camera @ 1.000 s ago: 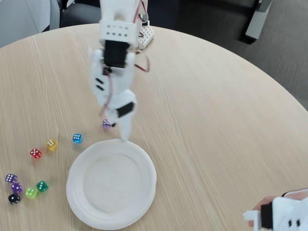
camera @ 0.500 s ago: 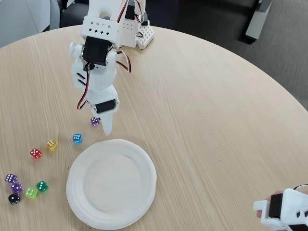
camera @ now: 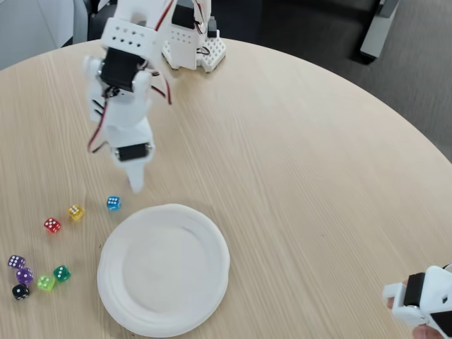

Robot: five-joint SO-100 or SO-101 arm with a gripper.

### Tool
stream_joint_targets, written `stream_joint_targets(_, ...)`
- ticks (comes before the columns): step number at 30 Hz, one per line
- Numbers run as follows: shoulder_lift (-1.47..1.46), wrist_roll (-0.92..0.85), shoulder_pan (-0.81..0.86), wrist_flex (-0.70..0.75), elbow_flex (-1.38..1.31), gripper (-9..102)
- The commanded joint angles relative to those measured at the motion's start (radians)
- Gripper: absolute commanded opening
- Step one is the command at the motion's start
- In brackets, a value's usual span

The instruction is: Pick a purple dice and put it in the plate.

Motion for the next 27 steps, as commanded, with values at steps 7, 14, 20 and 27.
stream_joint_targets(7,0.011,0.002,0.005,0.006,-0.021,17)
stream_joint_targets(14,0.009,0.000,0.003,0.006,-0.021,15)
stream_joint_targets(20,0.009,0.003,0.003,0.005,-0.021,11)
stream_joint_targets(27,0.009,-0.005,0.003,0.005,-0.021,11)
